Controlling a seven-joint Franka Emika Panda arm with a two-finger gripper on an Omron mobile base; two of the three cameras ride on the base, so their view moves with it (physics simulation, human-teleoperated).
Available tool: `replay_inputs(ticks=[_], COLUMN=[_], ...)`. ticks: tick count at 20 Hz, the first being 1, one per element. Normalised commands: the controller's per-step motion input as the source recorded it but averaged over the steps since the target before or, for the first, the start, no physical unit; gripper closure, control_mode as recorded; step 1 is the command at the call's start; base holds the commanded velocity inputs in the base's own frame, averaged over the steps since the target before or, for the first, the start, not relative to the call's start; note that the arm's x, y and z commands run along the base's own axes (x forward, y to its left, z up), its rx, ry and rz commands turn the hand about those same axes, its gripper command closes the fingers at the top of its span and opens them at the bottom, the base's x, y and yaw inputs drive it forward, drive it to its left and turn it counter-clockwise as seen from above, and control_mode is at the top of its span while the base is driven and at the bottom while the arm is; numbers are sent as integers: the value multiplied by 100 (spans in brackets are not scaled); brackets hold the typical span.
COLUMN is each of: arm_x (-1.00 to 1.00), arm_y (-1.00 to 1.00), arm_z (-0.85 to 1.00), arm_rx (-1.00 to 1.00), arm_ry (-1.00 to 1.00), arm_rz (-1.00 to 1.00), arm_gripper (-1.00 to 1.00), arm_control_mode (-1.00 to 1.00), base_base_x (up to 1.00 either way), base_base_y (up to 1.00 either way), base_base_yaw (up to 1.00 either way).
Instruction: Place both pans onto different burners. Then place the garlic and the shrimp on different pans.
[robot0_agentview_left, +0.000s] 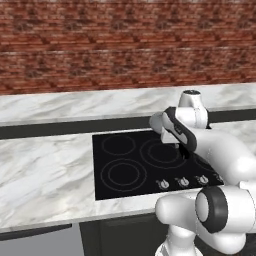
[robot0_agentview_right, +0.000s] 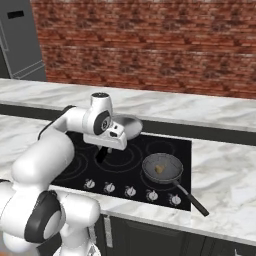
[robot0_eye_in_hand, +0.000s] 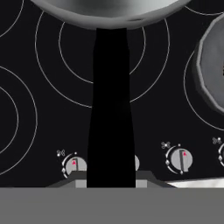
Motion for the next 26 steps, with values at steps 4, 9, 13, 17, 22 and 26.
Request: replay_inputs(ticks=[4,9,13,17,22,26], arm_x=[24,45,27,42,48,45], arm_y=[0,10,2,4,0,6], arm_z=[-5,-26,-39,-33,-21,-29], arm_rx=[0,0,0,0,0,0], arm_ry=[4,16,25,20,8,7], arm_rz=[0,0,0,0,0,0], arm_gripper=[100,100,100,100,100,100], arm_control_mode=[-100,-100,-100,-100,-100,-100], base_base_x=[5,0,0,0,0,0], base_base_y=[0,0,0,0,0,0], base_base_yaw=[0,0,0,0,0,0])
